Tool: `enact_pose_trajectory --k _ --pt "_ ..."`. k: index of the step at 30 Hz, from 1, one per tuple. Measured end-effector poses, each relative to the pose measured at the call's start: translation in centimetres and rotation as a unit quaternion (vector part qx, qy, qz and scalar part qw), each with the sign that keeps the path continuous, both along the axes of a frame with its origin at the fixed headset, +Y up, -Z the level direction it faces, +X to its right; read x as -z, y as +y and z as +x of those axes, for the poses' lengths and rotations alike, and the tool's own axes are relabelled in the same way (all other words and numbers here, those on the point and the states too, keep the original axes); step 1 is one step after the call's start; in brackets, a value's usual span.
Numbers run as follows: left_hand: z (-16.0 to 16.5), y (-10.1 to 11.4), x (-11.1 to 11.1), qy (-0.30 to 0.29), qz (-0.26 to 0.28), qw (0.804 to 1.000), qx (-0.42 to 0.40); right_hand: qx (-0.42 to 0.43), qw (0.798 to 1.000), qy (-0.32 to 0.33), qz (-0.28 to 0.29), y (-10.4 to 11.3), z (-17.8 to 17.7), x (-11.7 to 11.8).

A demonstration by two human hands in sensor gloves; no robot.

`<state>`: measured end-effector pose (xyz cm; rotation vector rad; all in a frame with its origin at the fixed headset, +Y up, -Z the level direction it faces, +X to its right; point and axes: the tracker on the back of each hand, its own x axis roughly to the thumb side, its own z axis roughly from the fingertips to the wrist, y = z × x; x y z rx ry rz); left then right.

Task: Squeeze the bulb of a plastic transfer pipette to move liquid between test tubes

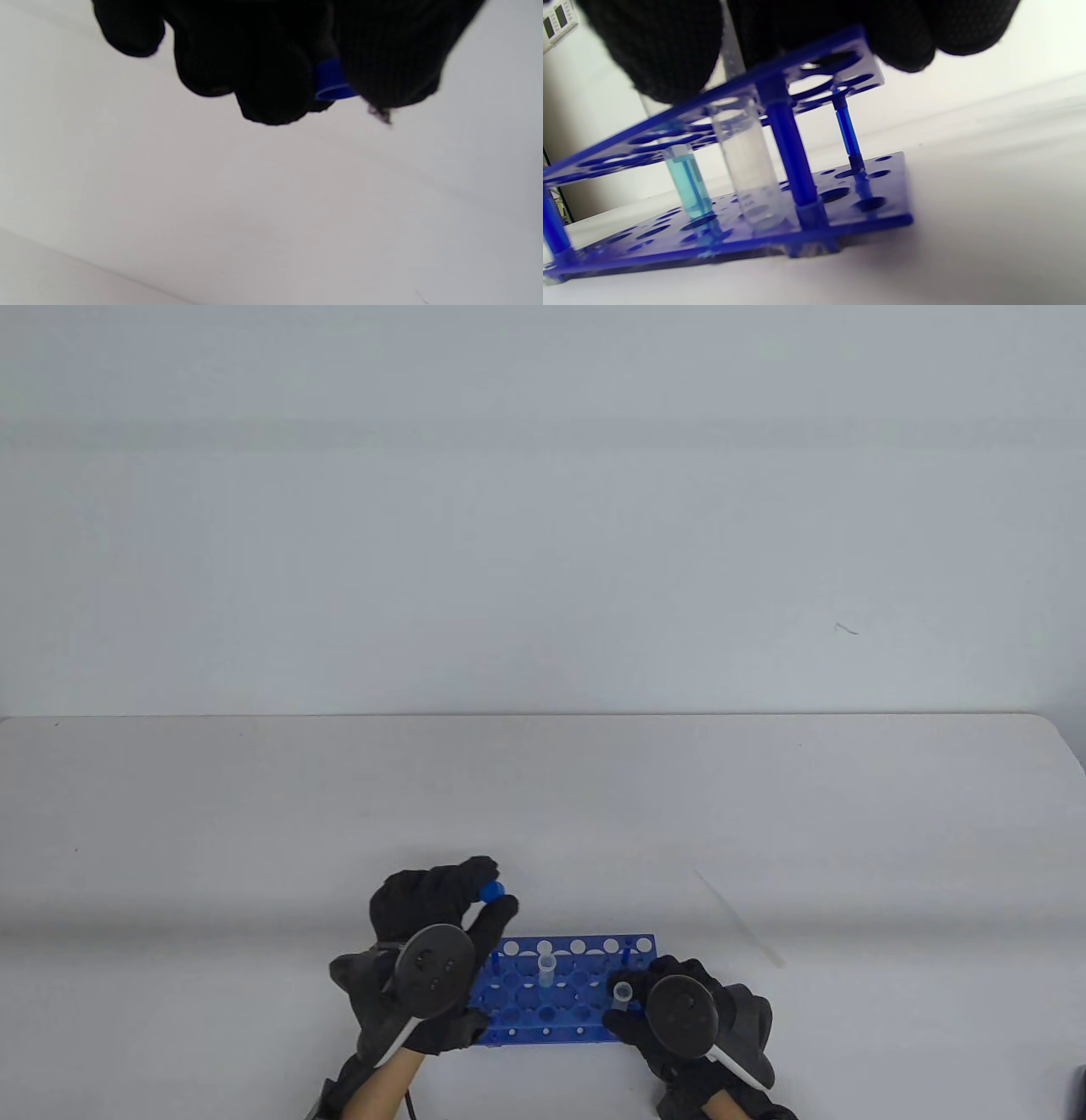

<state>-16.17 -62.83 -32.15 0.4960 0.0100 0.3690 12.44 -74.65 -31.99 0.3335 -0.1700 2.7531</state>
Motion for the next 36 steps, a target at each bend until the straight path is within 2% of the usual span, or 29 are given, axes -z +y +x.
enact_pose_trajectory --k 5,6,10,13,21,36 --pt "-4.2 -3.6 2.1 0.051 -0.065 0.997 0.007 0.000 1.000 0.000 0.000 0.0 0.0 0.0" --pt "-4.9 -5.0 2.9 0.063 -0.094 0.994 0.004 0.000 1.000 0.000 -0.001 0.0 0.0 0.0" --pt "-5.4 -9.0 4.6 0.062 -0.190 0.979 0.036 0.001 1.000 0.001 -0.002 0.0 0.0 0.0" --pt "-4.8 -10.9 5.3 0.048 -0.239 0.966 0.086 0.001 1.000 0.001 -0.003 0.0 0.0 0.0" --pt "-3.2 -13.3 5.8 0.026 -0.278 0.946 0.163 0.001 1.000 0.002 -0.003 0.0 0.0 0.0" --pt "-3.0 -13.8 5.9 0.009 -0.311 0.935 0.171 0.001 1.000 0.002 -0.003 0.0 0.0 0.0"
